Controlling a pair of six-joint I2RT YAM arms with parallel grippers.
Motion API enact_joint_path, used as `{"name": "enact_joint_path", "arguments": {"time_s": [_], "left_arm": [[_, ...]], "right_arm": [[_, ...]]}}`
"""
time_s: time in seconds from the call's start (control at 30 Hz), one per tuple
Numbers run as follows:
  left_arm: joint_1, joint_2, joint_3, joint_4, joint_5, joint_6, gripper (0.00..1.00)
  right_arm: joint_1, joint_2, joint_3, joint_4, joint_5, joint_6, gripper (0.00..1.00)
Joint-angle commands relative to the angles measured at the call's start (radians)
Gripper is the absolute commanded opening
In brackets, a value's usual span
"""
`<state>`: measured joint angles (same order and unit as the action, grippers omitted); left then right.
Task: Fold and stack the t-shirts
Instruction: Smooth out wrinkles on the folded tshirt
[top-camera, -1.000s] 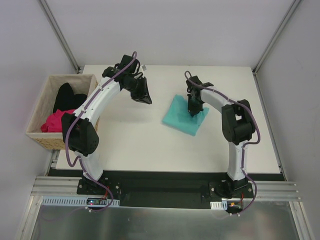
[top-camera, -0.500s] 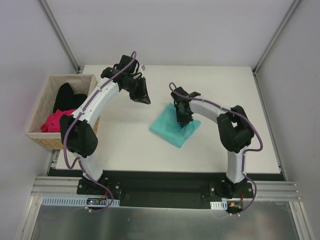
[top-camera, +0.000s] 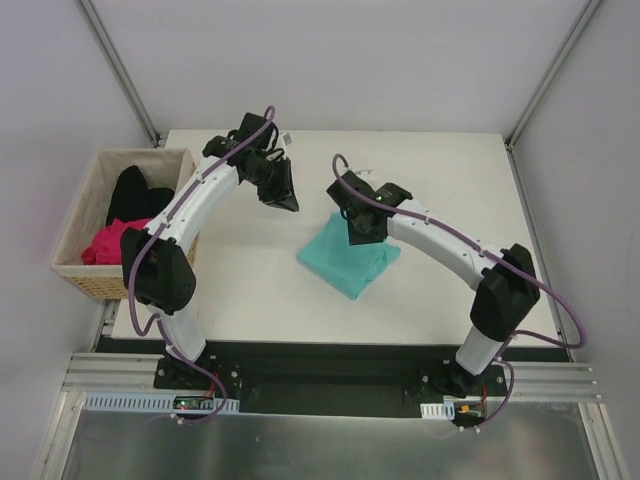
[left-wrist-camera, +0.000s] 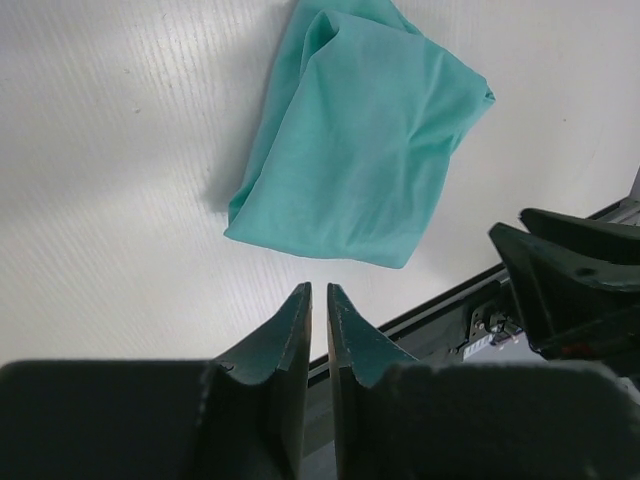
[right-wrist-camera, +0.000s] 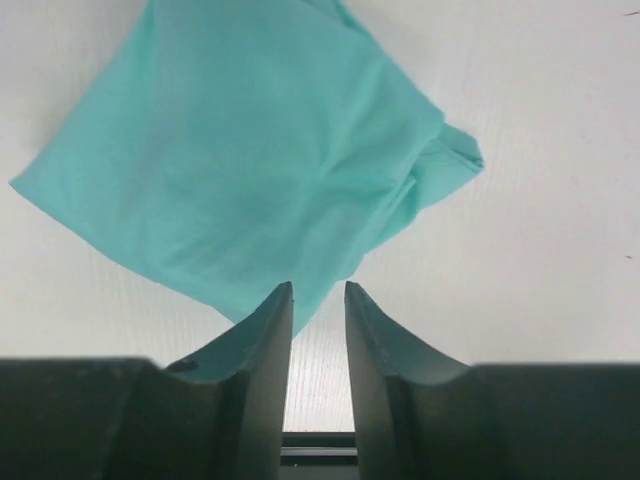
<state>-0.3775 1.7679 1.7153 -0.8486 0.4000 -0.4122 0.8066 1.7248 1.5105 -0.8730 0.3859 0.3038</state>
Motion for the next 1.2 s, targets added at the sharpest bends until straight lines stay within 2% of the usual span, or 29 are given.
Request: {"name": "enact_joint_path", "arguments": {"time_s": [0.0,0.2,0.3,0.33,0.43,0.5,0.8,1.03,1.17], "left_arm": [[0.008,0.042,0.013,0.009,0.026,0.036,0.11],[0.008,0.12,0.066,0.011,0.068,0.072,0.11],[0.008,0.162,0.093,0.01,0.091,0.085,0.11],[0.008,0.172,0.104,0.01,0.095,0.092,0.11],[0.009,0.212,0.142,0.008,0.121,0.102,0.11],[0.009,0.235,0.161,0.003,0.141,0.102,0.11],[0.012,0.315,0.178,-0.001,0.177,0.118,0.11],[0.014,0.43,0.32,-0.04,0.238,0.107,0.12],[0.014,0.443,0.297,-0.047,0.25,0.093,0.12]], "right_arm": [[-0.009,-0.03,0.031,-0.109,0.139,0.058,0.36],[-0.018,0.073,0.106,-0.155,0.185,0.046,0.37],[-0.03,0.096,0.132,-0.153,0.182,0.044,0.31],[-0.04,0.108,0.135,-0.155,0.18,0.046,0.26],[-0.066,0.128,0.139,-0.155,0.165,0.061,0.17],[-0.081,0.14,0.139,-0.153,0.145,0.072,0.14],[-0.164,0.24,0.209,-0.152,0.076,0.06,0.13],[-0.172,0.288,0.263,-0.152,0.044,0.014,0.13],[-0.178,0.303,0.274,-0.156,0.041,0.008,0.13]]}}
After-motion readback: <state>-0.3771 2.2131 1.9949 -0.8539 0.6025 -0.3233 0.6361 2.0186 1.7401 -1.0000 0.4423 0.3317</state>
